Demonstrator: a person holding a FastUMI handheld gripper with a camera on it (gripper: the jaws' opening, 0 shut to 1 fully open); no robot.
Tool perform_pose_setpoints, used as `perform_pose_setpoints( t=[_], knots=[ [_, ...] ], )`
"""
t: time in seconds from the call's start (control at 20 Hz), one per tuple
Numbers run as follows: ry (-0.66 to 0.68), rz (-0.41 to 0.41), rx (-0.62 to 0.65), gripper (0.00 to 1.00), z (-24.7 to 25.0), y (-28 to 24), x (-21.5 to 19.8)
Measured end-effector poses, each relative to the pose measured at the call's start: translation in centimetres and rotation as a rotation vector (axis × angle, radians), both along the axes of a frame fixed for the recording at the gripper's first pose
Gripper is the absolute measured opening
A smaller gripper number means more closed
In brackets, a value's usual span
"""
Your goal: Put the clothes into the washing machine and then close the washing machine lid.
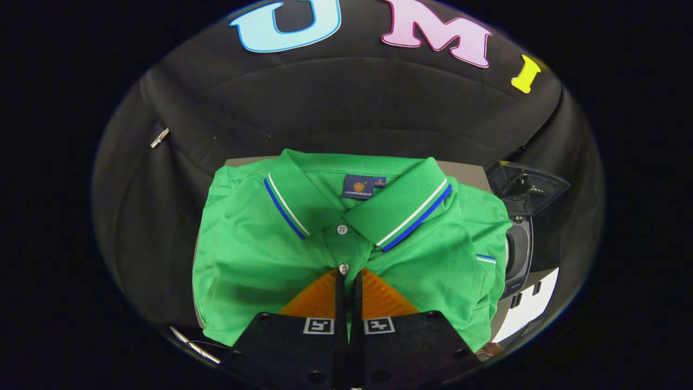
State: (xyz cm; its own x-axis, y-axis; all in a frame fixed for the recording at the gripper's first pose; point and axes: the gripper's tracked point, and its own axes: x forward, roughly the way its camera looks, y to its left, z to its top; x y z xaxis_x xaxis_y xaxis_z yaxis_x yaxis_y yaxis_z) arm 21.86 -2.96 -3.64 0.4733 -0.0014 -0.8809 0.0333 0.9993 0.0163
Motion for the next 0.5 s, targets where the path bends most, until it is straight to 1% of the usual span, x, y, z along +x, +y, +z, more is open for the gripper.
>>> perform_pose_setpoints(
  t=[0.15,0.35,0.5],
  knots=[
    [-0.072,0.008,-0.008,0.06,0.2,0.0,0.0],
    [-0.236,0.027,0.003,0.06,0.3,0.0,0.0],
    [-0.361,0.046,0.004,0.06,1.5,0.4,0.1]
  ],
)
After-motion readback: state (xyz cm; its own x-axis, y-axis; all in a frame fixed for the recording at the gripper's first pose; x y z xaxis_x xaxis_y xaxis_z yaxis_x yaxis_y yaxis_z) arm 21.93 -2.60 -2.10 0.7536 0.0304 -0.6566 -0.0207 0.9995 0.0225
